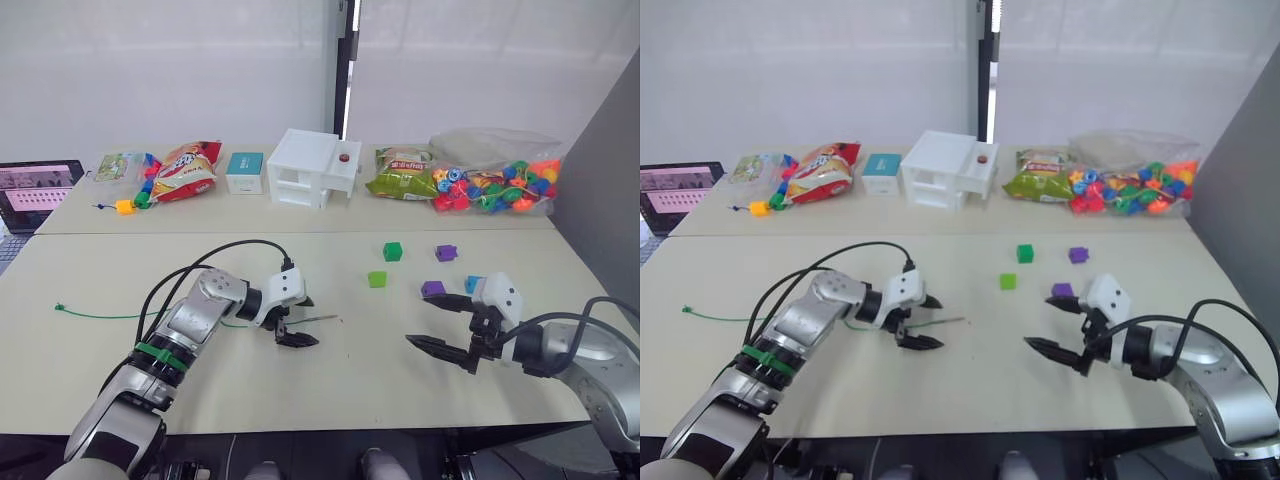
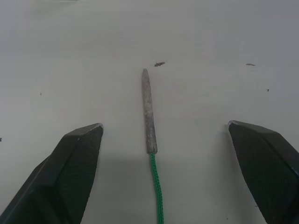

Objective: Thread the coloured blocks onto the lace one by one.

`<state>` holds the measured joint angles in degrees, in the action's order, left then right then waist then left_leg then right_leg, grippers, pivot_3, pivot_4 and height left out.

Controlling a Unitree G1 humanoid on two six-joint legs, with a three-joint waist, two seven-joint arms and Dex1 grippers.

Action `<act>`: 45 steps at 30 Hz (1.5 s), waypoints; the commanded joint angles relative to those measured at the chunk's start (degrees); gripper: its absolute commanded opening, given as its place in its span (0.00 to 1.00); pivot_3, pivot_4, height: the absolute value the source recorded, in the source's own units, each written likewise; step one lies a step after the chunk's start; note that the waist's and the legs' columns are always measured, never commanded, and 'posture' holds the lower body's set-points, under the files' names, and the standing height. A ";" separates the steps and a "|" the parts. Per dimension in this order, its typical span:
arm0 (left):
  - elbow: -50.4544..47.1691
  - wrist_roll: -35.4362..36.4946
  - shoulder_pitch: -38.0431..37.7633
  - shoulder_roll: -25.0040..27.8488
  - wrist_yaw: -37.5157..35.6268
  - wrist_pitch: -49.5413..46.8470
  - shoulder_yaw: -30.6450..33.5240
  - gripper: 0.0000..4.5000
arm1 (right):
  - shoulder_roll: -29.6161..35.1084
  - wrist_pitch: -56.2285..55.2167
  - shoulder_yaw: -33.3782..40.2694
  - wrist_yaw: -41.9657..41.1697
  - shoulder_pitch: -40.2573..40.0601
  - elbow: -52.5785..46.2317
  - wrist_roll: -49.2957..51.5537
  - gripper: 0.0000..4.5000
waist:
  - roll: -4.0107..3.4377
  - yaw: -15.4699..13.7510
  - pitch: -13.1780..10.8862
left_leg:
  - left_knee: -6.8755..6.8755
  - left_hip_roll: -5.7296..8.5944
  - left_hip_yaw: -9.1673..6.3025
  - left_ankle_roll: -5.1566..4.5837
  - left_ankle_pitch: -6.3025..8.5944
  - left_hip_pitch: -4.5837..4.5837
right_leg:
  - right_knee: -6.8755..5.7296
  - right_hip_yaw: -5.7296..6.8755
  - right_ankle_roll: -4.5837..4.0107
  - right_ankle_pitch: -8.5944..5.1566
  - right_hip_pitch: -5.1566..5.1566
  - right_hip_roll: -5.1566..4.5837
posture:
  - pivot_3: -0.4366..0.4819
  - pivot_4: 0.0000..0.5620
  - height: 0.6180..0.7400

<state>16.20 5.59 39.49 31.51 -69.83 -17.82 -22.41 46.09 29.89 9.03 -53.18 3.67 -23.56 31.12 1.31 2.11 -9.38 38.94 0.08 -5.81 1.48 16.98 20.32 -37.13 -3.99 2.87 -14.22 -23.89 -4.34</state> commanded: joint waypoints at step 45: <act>-30.12 10.51 -11.68 15.27 -3.41 -17.23 12.92 0.00 | -25.97 0.34 9.83 46.75 1.10 6.82 -15.92 1.00 | -0.12 0.34 -0.06 | -0.08 -0.02 0.01 -0.01 0.01 0.11 | -0.06 -0.03 0.03 -0.01 -0.20 -0.01 | 0.48 0.27 1.00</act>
<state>-11.80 15.20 27.89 46.02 -74.03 -34.49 -10.82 19.88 31.28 18.50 -8.07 3.89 -17.23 16.40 1.19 2.44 -9.43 38.85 0.06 -5.79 1.47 16.99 20.44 -37.20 -4.03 2.90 -14.23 -24.11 -4.35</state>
